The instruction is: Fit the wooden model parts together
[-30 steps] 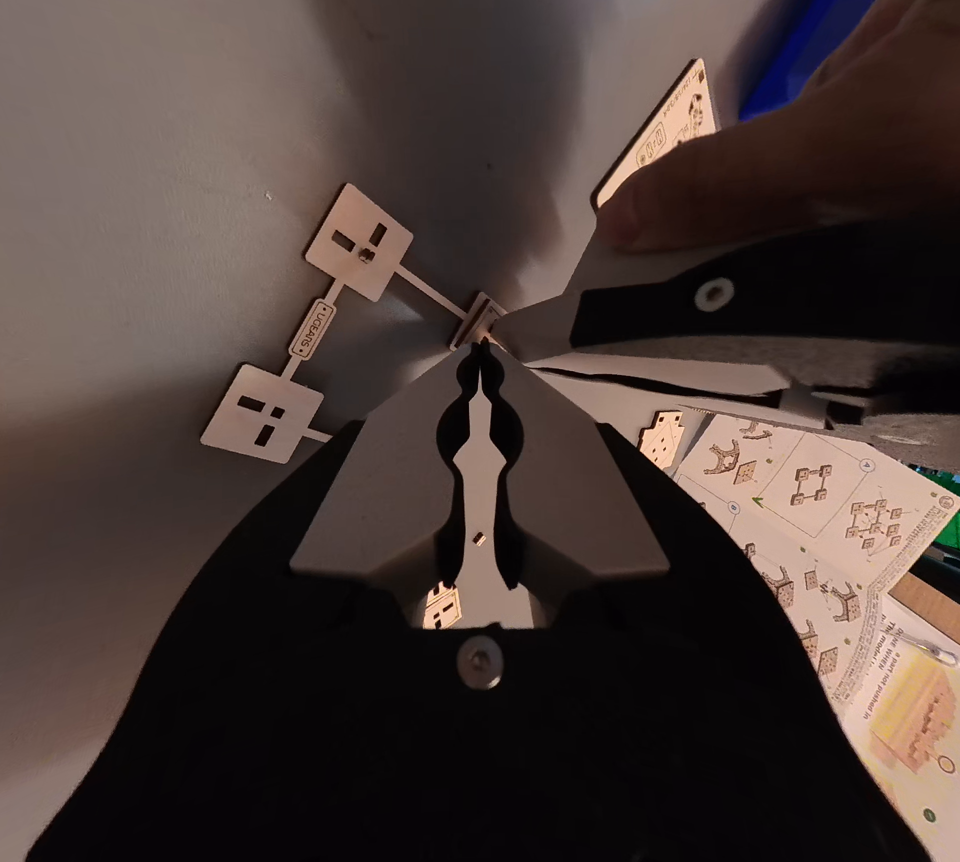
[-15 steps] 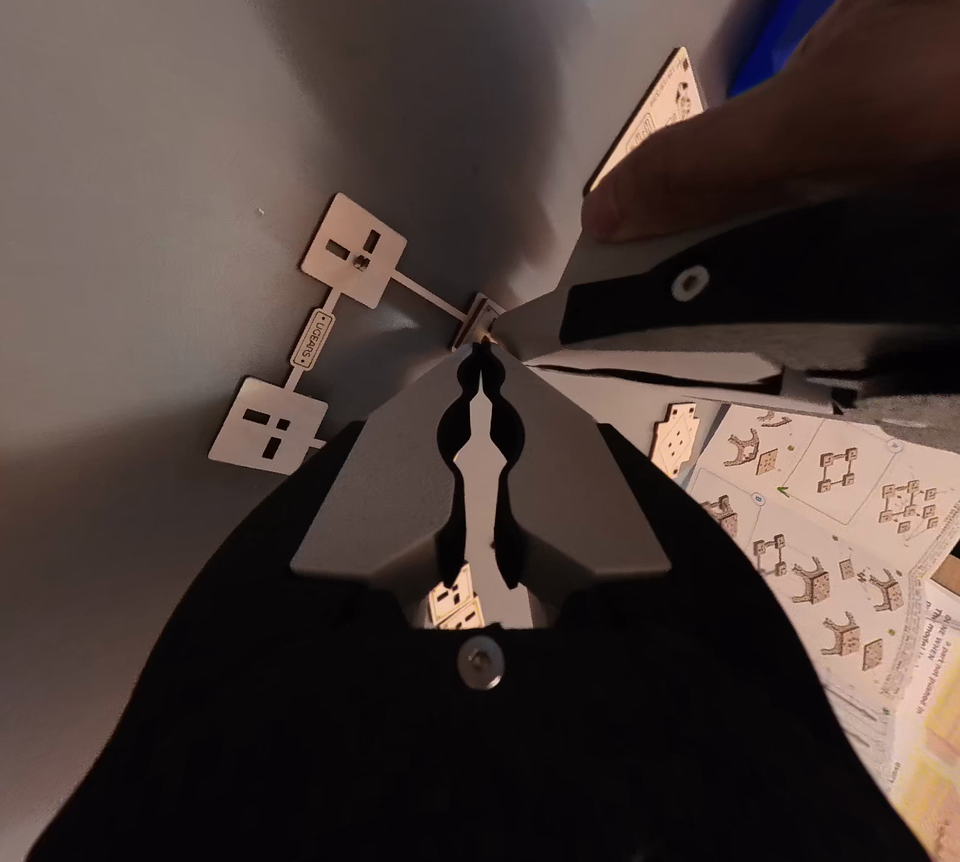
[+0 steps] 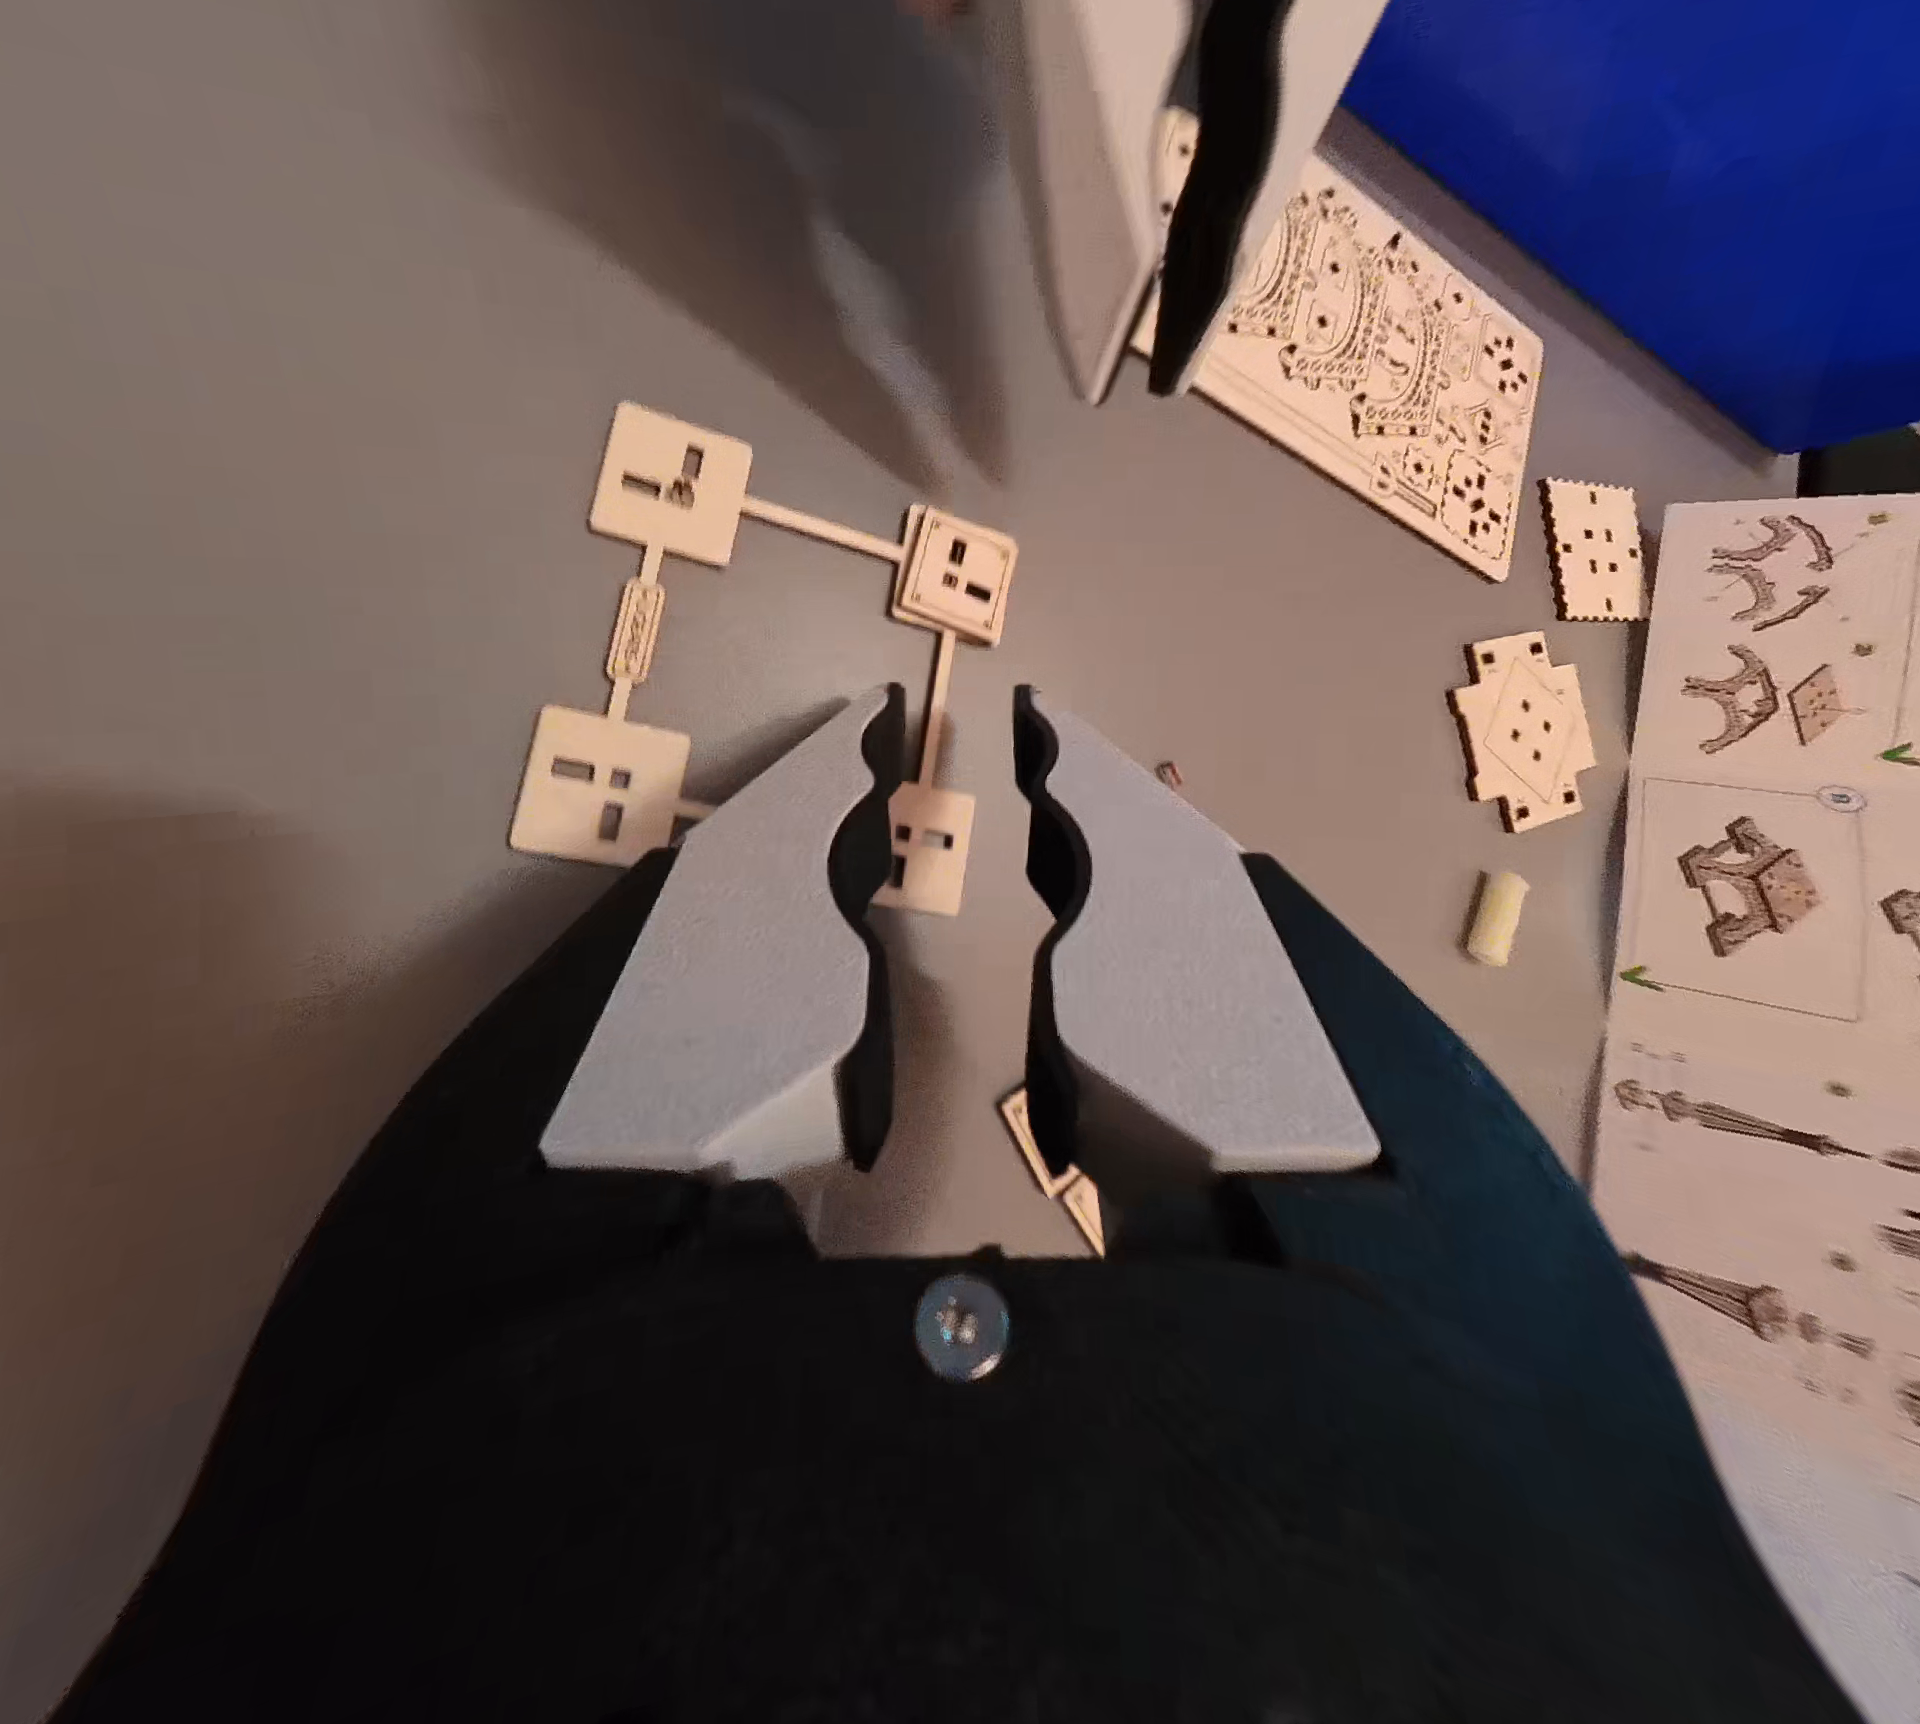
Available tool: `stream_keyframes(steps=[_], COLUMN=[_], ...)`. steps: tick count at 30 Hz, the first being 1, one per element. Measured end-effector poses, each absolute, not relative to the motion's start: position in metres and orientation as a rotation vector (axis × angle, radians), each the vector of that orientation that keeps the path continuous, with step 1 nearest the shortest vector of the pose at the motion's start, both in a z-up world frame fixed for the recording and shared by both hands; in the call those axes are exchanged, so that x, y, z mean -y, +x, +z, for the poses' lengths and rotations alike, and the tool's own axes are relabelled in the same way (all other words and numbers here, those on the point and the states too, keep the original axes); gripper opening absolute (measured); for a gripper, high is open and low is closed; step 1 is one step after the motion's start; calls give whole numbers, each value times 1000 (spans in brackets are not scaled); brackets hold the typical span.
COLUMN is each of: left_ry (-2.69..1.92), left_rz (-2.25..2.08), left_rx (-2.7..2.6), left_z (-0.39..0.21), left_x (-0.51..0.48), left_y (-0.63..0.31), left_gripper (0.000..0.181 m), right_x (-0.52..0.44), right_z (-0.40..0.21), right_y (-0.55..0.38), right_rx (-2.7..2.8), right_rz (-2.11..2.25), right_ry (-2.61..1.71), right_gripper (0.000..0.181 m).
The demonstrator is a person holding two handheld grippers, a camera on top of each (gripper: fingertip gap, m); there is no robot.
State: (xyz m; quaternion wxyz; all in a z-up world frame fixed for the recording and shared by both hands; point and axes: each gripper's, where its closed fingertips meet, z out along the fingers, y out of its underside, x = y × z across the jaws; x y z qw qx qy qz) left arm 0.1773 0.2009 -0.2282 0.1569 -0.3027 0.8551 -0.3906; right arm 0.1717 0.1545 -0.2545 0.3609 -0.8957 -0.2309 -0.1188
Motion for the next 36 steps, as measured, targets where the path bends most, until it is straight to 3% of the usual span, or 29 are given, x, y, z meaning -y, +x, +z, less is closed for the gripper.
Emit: stream_keyframes(steps=[2, 6, 16, 19, 36], left_ry=[-754, -595, -465, -426, -365], left_rz=[-1130, -1148, -1130, -1147, -1123], left_rx=[-2470, -2581, -2722, -2711, -2627], left_z=[-235, -251, -267, -267, -266], left_x=[-198, -189, -178, -176, -177], left_y=[174, 167, 167, 167, 166], left_gripper=[31, 42, 23, 23, 22], right_x=[-161, -170, -175, -176, -177], right_z=[-251, -257, -265, -266, -264], right_y=[169, 169, 168, 166, 164], right_rx=[551, 482, 317, 352, 238], right_rz=[-280, -268, -68, -67, 95], right_ry=[-2288, -2311, -2298, -2292, -2263], right_gripper=[28, 37, 31, 21, 22])
